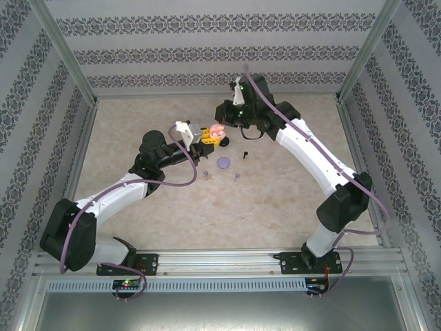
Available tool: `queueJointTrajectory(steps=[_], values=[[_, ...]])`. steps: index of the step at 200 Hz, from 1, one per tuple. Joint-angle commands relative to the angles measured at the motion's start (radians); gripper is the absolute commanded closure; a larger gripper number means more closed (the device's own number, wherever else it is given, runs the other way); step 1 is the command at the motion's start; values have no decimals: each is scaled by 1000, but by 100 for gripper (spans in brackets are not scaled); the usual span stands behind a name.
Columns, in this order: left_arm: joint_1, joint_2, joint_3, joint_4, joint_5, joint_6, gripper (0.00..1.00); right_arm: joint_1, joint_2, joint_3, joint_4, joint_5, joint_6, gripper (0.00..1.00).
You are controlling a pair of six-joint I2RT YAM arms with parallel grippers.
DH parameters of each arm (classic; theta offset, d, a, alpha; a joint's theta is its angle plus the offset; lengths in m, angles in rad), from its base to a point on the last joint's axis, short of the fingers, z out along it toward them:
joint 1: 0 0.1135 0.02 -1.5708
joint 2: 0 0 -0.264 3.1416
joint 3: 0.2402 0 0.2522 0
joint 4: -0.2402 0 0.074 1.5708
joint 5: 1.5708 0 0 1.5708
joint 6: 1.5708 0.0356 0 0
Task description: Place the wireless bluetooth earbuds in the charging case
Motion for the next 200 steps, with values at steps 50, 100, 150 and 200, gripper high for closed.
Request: queueJointTrajectory(steps=[50,100,150,200], values=[[-18,64,45,12,-9,-10,100,-34,-352,-334,-7,120,25,93],[-47,166,82,-33,-60,-106,100,-225,-546,-618,78,247,119,62],[-54,305,130,-139,-269,-259,100,-309,-605,-782,101,202,108,59],[67,378,188,-413,-266,-415,100,-303,-627,-896,162,154,118,55]])
